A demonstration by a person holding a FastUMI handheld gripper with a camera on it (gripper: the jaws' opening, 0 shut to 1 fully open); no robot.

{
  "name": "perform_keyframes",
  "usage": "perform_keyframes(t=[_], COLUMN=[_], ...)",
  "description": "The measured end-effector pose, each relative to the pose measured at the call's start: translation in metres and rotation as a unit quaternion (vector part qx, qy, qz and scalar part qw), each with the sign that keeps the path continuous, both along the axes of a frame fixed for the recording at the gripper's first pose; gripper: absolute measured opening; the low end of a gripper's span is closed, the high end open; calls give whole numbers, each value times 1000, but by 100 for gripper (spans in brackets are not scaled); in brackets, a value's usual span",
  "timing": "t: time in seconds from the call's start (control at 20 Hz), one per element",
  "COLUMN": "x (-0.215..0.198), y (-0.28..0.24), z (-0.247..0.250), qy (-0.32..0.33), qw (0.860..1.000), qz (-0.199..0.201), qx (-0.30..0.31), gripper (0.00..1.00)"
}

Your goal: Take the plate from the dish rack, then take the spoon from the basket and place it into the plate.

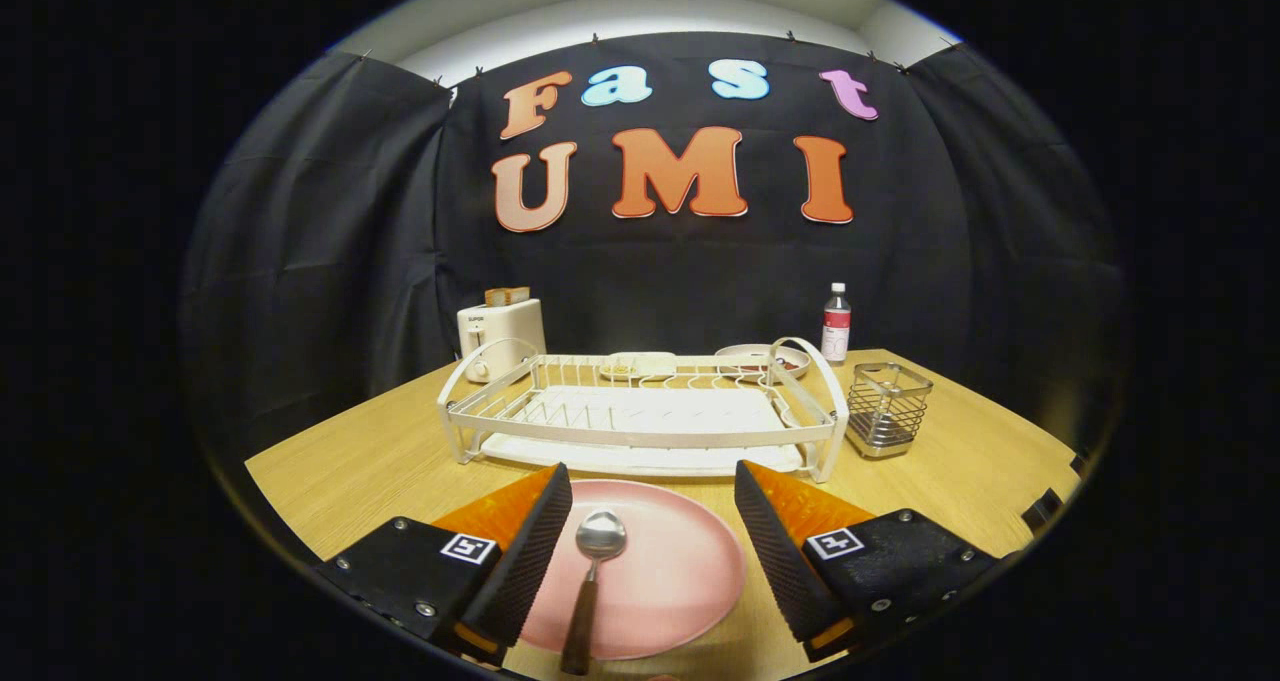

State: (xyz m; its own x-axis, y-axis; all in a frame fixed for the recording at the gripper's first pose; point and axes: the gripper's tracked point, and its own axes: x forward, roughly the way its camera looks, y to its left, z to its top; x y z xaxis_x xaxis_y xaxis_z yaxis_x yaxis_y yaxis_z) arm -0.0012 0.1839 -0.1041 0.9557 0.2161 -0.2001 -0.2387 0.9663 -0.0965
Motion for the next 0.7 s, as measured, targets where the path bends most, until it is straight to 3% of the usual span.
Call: perform_keyframes(t=[0.7], x=[24], y=[-108], z=[85], qy=[-53], qw=[997], qz=[-57], qx=[2], gripper=[97])
